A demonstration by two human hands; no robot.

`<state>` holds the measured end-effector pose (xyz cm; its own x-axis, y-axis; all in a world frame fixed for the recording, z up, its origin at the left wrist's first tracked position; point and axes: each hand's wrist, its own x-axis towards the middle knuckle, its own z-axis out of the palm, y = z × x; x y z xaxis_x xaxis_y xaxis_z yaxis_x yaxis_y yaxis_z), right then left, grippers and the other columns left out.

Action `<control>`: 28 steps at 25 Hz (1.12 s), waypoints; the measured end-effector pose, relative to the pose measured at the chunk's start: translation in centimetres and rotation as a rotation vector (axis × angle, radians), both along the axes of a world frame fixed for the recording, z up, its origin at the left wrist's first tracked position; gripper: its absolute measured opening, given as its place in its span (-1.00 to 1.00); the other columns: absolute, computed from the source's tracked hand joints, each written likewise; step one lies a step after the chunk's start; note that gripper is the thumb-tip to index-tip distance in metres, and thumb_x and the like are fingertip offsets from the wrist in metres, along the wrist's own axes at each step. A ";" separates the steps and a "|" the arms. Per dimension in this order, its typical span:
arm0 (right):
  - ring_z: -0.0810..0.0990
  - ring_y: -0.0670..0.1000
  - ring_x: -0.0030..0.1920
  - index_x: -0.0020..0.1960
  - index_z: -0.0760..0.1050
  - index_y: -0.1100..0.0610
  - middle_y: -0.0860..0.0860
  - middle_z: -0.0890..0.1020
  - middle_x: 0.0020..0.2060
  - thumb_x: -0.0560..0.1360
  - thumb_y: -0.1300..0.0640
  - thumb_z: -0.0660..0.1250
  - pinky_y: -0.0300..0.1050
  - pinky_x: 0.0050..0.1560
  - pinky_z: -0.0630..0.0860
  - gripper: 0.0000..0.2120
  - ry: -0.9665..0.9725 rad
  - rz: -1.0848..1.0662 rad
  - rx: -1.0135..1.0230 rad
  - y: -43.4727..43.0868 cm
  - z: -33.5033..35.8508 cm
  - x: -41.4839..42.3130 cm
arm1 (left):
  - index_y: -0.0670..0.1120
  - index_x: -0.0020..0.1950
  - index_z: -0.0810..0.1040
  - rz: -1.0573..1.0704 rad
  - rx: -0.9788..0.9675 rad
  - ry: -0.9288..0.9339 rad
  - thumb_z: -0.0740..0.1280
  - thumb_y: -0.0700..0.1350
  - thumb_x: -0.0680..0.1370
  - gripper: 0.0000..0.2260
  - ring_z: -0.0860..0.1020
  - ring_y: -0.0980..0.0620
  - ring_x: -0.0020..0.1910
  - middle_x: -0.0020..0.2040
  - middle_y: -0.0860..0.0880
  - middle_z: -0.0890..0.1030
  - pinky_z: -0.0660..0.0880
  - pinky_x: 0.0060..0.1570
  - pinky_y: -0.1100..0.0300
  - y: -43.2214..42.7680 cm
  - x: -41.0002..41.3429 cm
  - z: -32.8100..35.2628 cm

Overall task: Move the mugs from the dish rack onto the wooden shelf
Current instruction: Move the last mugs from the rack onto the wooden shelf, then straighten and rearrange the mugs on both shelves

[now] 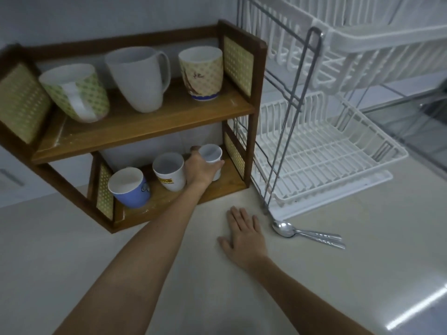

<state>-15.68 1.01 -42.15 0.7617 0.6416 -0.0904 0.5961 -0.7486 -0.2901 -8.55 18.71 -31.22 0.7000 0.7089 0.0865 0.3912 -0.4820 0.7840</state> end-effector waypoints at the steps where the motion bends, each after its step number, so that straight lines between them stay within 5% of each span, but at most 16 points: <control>1: -0.20 0.01 0.55 0.57 -0.15 0.07 0.00 -0.09 0.58 0.52 -0.29 -0.09 0.05 0.47 -0.34 -0.25 0.000 -0.005 -0.003 0.0 -0.1 0.0 | -0.15 0.23 0.44 0.004 0.004 0.016 0.56 0.05 0.30 -0.39 0.54 -0.14 0.17 0.18 -0.15 0.59 0.52 0.11 0.05 0.0 0.4 -0.3; 16: -0.15 0.00 0.56 0.57 -0.06 0.04 -0.03 0.00 0.58 0.48 -0.31 -0.08 0.03 0.46 -0.35 -0.24 -0.043 -0.010 0.053 0.5 -0.3 0.3 | -0.18 0.36 0.32 -0.056 -0.077 0.134 0.54 -0.04 0.36 -0.33 0.44 -0.19 0.30 0.31 -0.20 0.48 0.50 0.19 -0.09 1.2 2.5 -1.5; 22: -0.03 0.00 0.55 0.55 0.05 0.03 -0.03 0.11 0.56 0.49 -0.27 0.01 0.03 0.51 -0.19 -0.29 -0.052 -0.009 0.065 0.7 0.7 0.4 | -0.14 0.41 0.32 -0.207 0.103 0.163 0.43 -0.06 0.47 -0.44 0.46 -0.13 0.29 0.32 -0.16 0.48 0.45 0.23 -0.01 1.2 -3.1 1.9; 24: 0.25 0.08 0.47 0.47 0.26 0.08 0.06 0.35 0.46 0.52 -0.16 0.17 0.00 0.45 0.13 -0.41 -0.061 -0.024 0.215 1.5 2.8 0.4 | -0.10 0.39 0.38 -0.330 0.155 0.239 0.39 -0.02 0.50 -0.51 0.49 -0.08 0.25 0.30 -0.11 0.51 0.46 0.20 0.05 2.3 -6.6 5.2; 26: 0.50 0.16 0.23 0.30 0.46 0.16 0.14 0.57 0.21 0.51 0.03 0.32 -0.04 0.19 0.40 -0.60 -0.052 -0.027 0.515 3.1 6.8 1.0 | -0.08 0.34 0.46 -0.491 0.135 0.351 0.37 -0.01 0.52 -0.59 0.53 -0.02 0.21 0.25 -0.08 0.57 0.47 0.17 0.13 3.9 -9.8 10.1; 28: 0.58 0.09 0.08 0.18 0.54 0.14 0.08 0.63 0.04 0.50 0.12 0.33 -0.11 0.01 0.46 -0.73 -0.090 0.014 0.773 5.2 12.7 2.0 | -0.10 0.21 0.57 -0.592 0.018 0.337 0.37 -0.07 0.54 -0.73 0.61 0.04 0.04 0.06 -0.05 0.65 0.54 0.06 0.16 5.4 -12.6 15.8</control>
